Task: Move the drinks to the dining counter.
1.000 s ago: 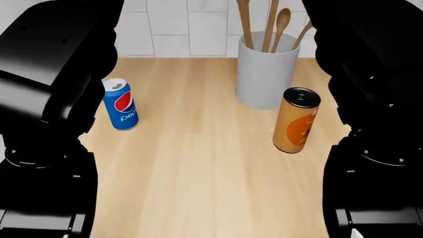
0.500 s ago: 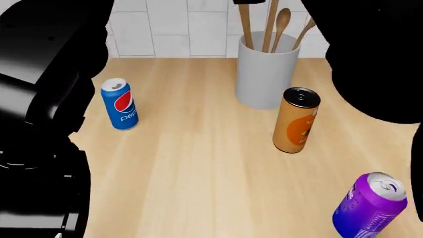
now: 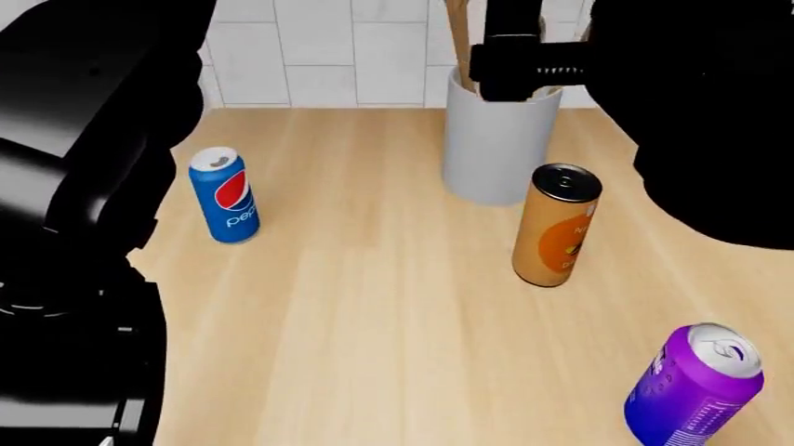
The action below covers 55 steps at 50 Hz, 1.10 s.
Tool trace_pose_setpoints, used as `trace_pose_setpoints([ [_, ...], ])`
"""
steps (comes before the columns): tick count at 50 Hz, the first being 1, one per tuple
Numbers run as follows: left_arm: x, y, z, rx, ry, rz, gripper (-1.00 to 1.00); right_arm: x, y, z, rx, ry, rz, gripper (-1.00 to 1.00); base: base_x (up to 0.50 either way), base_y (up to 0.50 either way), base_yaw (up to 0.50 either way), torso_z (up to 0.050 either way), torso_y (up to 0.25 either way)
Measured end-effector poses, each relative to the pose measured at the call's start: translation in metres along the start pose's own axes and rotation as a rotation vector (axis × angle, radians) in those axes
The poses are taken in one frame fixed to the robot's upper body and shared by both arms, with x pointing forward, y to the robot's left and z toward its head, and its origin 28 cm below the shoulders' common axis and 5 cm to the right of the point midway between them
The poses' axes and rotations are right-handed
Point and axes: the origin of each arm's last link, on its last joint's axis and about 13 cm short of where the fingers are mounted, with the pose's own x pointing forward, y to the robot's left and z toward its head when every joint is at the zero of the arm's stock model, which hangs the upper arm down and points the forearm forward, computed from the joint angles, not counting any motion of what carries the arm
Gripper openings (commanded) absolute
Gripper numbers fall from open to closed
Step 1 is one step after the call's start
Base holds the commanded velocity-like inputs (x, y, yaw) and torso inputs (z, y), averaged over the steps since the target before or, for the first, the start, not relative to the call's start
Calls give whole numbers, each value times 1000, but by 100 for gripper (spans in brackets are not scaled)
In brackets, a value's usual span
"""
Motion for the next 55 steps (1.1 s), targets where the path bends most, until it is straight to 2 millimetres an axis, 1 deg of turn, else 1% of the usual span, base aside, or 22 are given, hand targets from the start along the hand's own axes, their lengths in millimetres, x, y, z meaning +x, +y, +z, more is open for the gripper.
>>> trace_pose_setpoints([
  [7,1,0,0,2,7,-4,100,7,-5,-10,-4,90,-37,100,0,0,0,0,0],
  [24,3,0,-3,14,27,-10,100,2,-20,-17,-30,199,-89,100,0,0,0,0,0],
  [42,5,-3,-9,19,39,-14,100,0,-24,-30,-11,306,-44,100,0,0,0,0,0],
  [55,5,-4,-11,18,40,-16,100,9,-24,-46,-9,370,-35,100,0,0,0,0,0],
])
